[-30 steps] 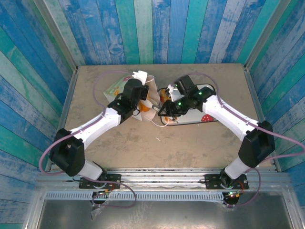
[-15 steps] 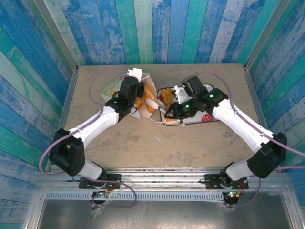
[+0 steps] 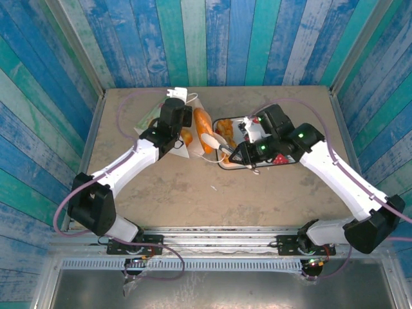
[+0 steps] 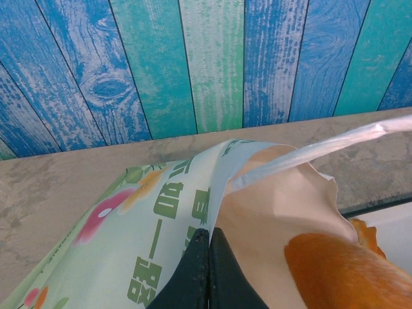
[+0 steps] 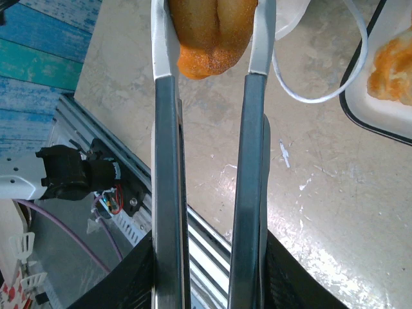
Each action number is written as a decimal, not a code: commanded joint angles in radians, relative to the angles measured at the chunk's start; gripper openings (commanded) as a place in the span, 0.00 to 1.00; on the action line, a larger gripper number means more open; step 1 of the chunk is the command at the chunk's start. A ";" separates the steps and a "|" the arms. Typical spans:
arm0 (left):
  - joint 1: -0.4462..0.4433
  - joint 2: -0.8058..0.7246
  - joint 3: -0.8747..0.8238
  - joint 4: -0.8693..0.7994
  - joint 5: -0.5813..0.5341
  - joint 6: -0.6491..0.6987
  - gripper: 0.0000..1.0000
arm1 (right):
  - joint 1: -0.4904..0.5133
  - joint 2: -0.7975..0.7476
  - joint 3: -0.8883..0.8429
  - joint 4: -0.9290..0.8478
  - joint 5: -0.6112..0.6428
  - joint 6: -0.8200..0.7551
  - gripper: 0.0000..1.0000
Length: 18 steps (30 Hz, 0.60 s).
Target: Take the fake bread out of the paper bag
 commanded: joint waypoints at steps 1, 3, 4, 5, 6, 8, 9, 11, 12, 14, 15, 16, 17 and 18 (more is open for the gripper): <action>0.011 0.035 0.029 0.012 -0.013 -0.021 0.00 | -0.013 -0.056 0.000 -0.025 0.010 -0.031 0.17; 0.015 0.039 0.034 0.012 -0.011 -0.021 0.00 | -0.013 -0.082 0.001 -0.039 0.032 -0.033 0.17; 0.018 0.040 0.034 0.012 -0.011 -0.021 0.00 | -0.013 -0.097 0.000 -0.040 0.046 -0.032 0.17; 0.019 0.039 0.034 0.012 -0.011 -0.019 0.00 | -0.044 -0.113 -0.002 -0.042 0.056 -0.029 0.17; 0.020 0.038 0.032 0.010 -0.011 -0.019 0.00 | -0.054 -0.125 -0.001 -0.048 0.058 -0.031 0.17; 0.025 0.036 0.028 0.012 -0.010 -0.016 0.00 | -0.077 -0.148 0.004 -0.065 0.066 -0.035 0.17; 0.029 0.035 0.028 0.009 -0.009 -0.016 0.00 | -0.090 -0.160 0.006 -0.075 0.074 -0.037 0.17; 0.035 0.035 0.028 0.005 -0.007 -0.015 0.00 | -0.116 -0.181 0.003 -0.093 0.093 -0.042 0.17; 0.037 0.034 0.028 0.004 -0.004 -0.015 0.00 | -0.135 -0.189 0.001 -0.102 0.098 -0.047 0.17; 0.039 0.029 0.022 0.005 0.002 -0.013 0.00 | -0.170 -0.198 -0.005 -0.116 0.103 -0.063 0.17; 0.039 0.027 0.019 0.007 0.009 -0.010 0.00 | -0.187 -0.199 -0.009 -0.126 0.114 -0.071 0.17; 0.039 0.025 0.017 0.008 0.015 -0.006 0.00 | -0.200 -0.198 -0.012 -0.136 0.132 -0.081 0.17; 0.039 0.024 0.017 0.007 0.020 -0.006 0.00 | -0.211 -0.195 -0.017 -0.142 0.145 -0.089 0.17; 0.039 0.022 0.015 0.007 0.025 -0.005 0.00 | -0.225 -0.193 -0.024 -0.145 0.156 -0.097 0.17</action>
